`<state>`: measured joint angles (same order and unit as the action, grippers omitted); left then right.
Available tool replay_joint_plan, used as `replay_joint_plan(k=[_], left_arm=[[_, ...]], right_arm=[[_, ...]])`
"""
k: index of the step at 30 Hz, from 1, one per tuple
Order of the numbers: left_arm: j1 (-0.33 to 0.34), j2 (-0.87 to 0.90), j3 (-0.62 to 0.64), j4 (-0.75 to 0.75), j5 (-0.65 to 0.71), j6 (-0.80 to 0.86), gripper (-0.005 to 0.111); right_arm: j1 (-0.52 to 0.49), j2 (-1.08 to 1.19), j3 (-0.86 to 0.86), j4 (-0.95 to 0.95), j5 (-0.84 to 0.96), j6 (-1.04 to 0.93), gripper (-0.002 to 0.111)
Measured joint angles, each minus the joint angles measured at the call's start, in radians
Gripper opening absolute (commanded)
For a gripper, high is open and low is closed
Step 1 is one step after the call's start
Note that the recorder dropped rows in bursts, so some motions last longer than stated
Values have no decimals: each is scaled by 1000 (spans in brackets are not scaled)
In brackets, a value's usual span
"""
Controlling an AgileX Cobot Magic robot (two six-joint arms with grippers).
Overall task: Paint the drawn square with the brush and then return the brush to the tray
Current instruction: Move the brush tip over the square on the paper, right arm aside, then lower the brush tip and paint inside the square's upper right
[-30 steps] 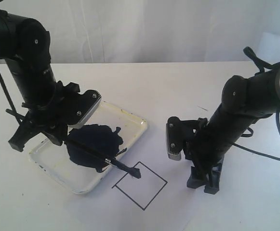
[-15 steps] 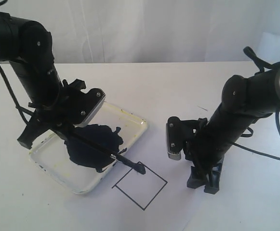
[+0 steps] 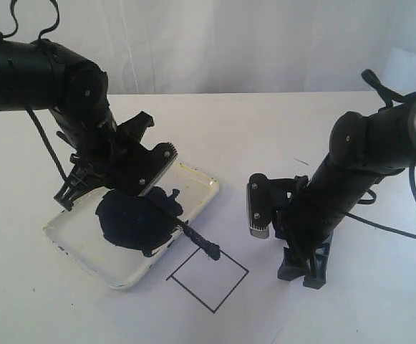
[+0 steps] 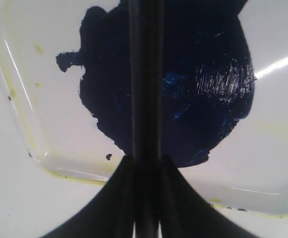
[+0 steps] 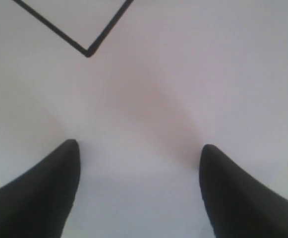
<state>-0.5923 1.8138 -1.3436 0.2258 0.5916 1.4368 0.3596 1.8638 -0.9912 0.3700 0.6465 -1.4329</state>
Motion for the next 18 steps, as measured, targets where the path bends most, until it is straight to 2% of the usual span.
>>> replay_joint_plan(k=[9,18], left_arm=[[-75,0,0,90,-9,-20,0],[-115,0,0,242,-43,-146,0]], right_arm=[[0,0,0,0,0,2,64],[0,0,0,0,1,2,64]])
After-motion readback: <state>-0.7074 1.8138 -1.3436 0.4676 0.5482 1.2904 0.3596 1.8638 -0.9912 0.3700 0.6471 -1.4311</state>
